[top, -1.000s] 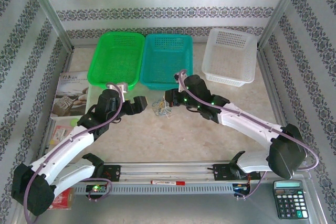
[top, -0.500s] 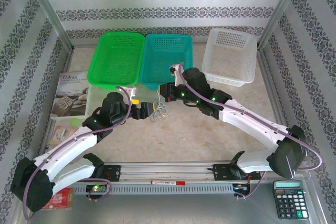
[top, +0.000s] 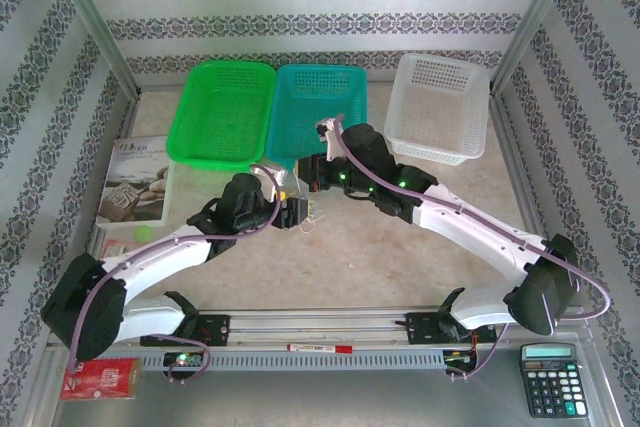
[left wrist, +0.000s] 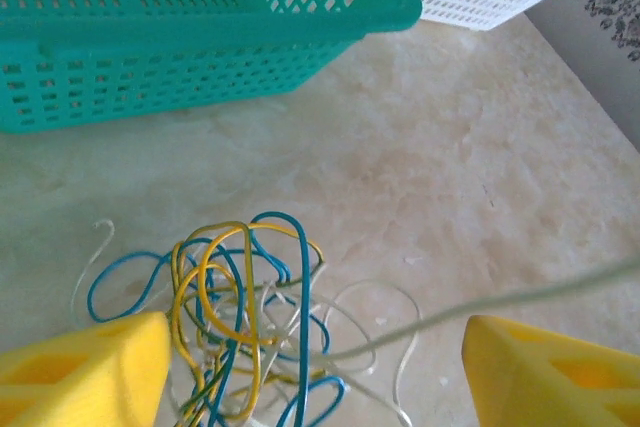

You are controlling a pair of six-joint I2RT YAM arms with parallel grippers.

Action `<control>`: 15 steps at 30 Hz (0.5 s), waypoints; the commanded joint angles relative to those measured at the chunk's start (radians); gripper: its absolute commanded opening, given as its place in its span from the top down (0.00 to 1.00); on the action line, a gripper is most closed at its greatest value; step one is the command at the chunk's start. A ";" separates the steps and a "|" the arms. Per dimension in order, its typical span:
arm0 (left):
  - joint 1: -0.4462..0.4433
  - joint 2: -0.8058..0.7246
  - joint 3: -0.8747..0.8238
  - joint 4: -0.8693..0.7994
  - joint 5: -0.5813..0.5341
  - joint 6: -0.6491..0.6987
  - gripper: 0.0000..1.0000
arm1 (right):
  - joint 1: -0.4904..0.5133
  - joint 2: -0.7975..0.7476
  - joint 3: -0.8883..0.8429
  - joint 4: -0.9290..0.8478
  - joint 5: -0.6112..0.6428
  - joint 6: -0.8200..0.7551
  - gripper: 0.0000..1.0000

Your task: Untangle the cables

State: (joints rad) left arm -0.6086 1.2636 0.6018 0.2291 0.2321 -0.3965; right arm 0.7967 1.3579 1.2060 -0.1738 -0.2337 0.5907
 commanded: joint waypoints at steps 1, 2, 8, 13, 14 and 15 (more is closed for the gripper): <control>-0.011 0.037 0.016 0.106 -0.030 0.002 0.33 | 0.011 -0.025 0.063 0.000 -0.027 -0.012 1.00; -0.011 0.051 0.010 0.119 -0.032 -0.001 0.36 | 0.009 -0.032 0.075 -0.004 -0.032 -0.012 1.00; -0.011 0.083 -0.024 0.151 -0.034 -0.021 0.52 | 0.002 -0.057 0.158 -0.018 -0.045 -0.023 1.00; -0.011 0.092 -0.048 0.161 -0.047 -0.028 0.59 | -0.039 -0.062 0.213 0.020 -0.081 0.006 1.00; -0.011 0.095 -0.053 0.161 -0.050 -0.029 0.60 | -0.051 -0.060 0.222 0.034 -0.091 0.020 1.00; -0.011 0.095 -0.057 0.162 -0.055 -0.029 0.60 | -0.065 -0.060 0.228 0.051 -0.101 0.034 1.00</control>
State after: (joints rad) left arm -0.6086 1.3483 0.5648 0.3454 0.2008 -0.4118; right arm 0.7628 1.3170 1.3930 -0.1799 -0.2913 0.5972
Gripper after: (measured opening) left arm 0.404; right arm 0.051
